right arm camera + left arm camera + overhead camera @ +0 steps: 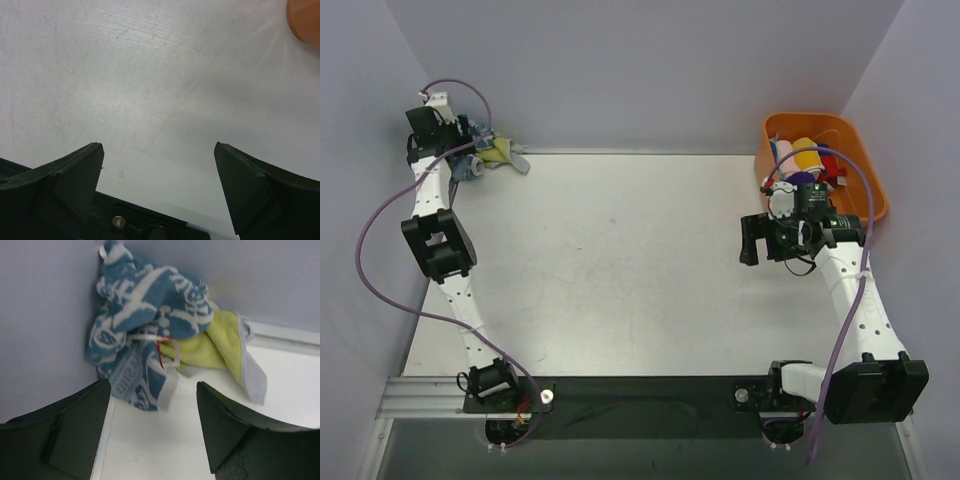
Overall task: Roll the towels
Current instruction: Grab a towel with the left arm
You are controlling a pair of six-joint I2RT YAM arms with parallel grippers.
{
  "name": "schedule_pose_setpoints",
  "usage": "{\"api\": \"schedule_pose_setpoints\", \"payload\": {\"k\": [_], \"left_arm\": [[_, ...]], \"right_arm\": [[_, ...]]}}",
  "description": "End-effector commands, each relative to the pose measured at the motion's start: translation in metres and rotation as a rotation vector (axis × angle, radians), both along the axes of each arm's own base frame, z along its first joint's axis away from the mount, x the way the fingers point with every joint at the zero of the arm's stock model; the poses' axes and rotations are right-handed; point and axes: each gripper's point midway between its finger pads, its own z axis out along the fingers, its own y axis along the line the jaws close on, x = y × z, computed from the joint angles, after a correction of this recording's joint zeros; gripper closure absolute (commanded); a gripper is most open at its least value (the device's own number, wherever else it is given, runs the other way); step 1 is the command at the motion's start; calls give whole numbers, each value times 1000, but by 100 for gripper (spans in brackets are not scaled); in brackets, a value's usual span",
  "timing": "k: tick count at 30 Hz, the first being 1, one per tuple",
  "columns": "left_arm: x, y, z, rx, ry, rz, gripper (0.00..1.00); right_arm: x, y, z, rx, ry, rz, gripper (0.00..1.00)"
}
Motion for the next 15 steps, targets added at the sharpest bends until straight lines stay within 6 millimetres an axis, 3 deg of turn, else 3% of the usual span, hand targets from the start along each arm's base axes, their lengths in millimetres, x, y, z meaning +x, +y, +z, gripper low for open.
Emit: {"api": "schedule_pose_setpoints", "payload": {"k": [1, 2, 3, 8, 14, 15], "left_arm": [[37, 18, 45, 101, -258, -16, 19], [41, 22, 55, 119, -288, -15, 18], [46, 25, 41, 121, -281, -11, 16], [65, 28, 40, 149, -375, -35, 13], [78, 43, 26, 194, -445, 22, 12], [80, 46, 15, 198, -441, 30, 14]], "right_arm": [[3, 5, 6, 16, 12, 10, 0], [5, 4, 4, 14, 20, 9, 0], [5, 4, 3, 12, 27, 9, 0], [7, 2, -2, -3, 52, 8, 0], [8, -1, -9, -25, 78, 3, 0], [8, -2, -11, -28, 85, 4, 0]]}}
